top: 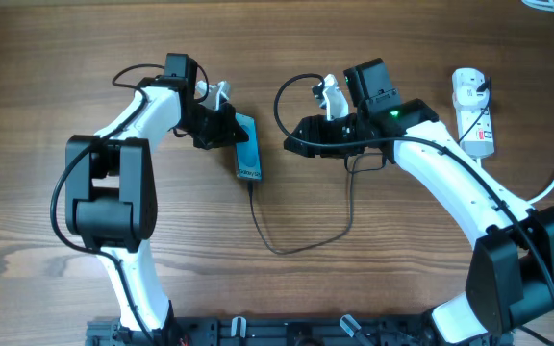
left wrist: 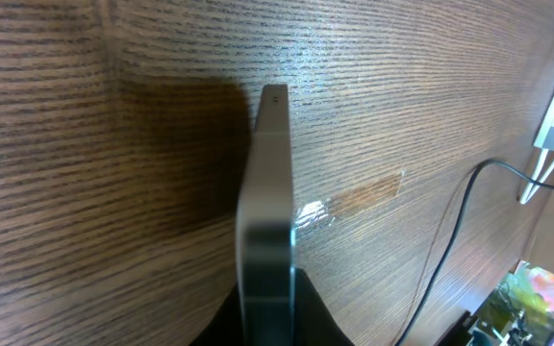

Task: Plug charger to phone and switch on socket
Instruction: 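Lower the phone flat onto the table with the left gripper and release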

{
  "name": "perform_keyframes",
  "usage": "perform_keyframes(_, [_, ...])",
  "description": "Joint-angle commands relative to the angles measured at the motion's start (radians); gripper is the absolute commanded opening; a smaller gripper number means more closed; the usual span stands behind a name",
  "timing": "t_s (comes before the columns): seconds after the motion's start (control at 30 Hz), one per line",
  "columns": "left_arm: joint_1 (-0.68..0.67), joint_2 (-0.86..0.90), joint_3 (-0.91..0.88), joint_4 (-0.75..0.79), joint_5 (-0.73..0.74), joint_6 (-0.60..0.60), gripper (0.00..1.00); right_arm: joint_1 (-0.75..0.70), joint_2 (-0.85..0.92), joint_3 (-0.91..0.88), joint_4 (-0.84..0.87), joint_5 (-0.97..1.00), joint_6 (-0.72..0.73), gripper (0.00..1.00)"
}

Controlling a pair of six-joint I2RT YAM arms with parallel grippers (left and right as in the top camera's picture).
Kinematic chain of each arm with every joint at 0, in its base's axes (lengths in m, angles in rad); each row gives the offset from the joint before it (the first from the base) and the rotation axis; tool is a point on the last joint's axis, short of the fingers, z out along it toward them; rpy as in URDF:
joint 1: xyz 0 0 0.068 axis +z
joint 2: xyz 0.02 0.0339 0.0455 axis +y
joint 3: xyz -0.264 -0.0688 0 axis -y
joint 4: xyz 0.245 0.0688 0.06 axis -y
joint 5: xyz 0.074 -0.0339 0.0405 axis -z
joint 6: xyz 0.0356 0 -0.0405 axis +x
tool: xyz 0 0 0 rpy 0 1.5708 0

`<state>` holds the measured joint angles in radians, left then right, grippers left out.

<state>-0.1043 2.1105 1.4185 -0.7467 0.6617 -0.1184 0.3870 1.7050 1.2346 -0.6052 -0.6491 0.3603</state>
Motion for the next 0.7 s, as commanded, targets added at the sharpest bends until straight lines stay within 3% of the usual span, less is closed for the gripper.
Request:
perform_keyframes(0.0, [0.002,0.02,0.0,0.003,-0.03,0.005,0.17,0.002,-0.007,0.014,0.0,0.014,-0.02,0.58])
perform_keyframes(0.07, [0.002,0.02,0.0,-0.002,-0.039,0.005,0.22,0.002,-0.007,0.014,0.0,0.014,-0.021,0.58])
perform_keyframes(0.3, [0.002,0.02,0.0,-0.005,-0.055,0.005,0.27,0.002,-0.007,0.014,-0.003,0.025,-0.021,0.58])
perform_keyframes(0.5, [0.002,0.02,0.0,-0.027,-0.14,0.005,0.3,0.002,-0.007,0.014,-0.006,0.025,-0.021,0.59])
perform_keyframes(0.67, [0.002,0.02,0.0,-0.035,-0.193,0.005,0.38,0.002,-0.007,0.014,-0.006,0.025,-0.022,0.59])
